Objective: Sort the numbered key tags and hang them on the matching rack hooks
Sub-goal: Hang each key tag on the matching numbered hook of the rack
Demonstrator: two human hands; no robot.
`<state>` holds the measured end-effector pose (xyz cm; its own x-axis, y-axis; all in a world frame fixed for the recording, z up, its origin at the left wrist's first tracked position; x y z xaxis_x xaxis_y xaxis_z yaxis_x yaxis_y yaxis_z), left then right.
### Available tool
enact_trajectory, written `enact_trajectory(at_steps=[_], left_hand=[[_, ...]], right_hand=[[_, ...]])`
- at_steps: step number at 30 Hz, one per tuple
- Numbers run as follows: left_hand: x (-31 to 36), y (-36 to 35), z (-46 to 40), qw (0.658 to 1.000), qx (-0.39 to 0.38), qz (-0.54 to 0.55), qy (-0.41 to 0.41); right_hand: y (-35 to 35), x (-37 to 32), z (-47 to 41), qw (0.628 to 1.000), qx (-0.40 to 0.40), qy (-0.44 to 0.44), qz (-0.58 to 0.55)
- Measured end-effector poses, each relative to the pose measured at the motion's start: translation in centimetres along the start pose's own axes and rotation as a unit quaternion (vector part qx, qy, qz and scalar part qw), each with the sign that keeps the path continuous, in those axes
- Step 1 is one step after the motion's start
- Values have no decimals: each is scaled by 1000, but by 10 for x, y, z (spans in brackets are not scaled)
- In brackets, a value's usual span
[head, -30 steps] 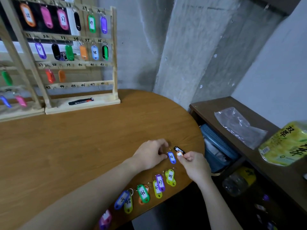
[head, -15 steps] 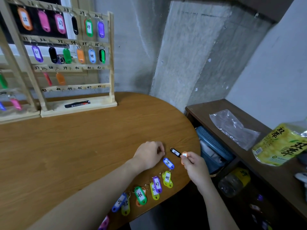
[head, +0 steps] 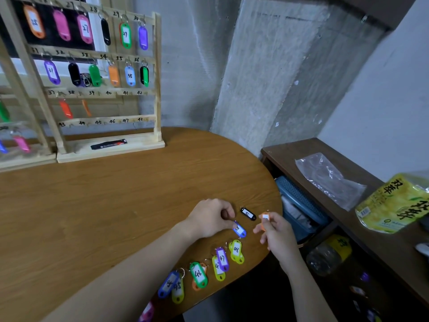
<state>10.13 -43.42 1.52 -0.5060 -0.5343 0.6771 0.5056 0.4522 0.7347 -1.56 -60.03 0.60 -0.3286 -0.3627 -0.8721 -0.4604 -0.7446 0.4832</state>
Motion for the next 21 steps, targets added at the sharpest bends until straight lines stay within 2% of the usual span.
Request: enact_trajectory(at_steps=[4,12,16,21], left_hand=[[4,1,3,999,44,-11,-18],[3,0,-2,999,39,-5,12],[7,-1,-2,998,53,-31,23],[8,-1,-4,997,67,-13,36]], right_hand=[[-3,5,-4,1000,3,13,20],[-3,6,-4,999,-6,22,47],[-5,9,-8,997,-2,28,68],[-5,10,-9,997,0,29,75]])
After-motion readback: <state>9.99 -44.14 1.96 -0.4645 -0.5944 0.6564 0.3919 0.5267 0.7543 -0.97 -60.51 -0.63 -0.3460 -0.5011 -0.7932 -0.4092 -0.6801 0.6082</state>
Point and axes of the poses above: each hand's wrist, its own z-axis away from the middle knuckle, its own y-axis out of the back of the hand, x = y × z, the point moved 7 cm from there along -z, towards the middle knuckle, and after that the axes turned 3 degrees about y, right-handed, at the moved point
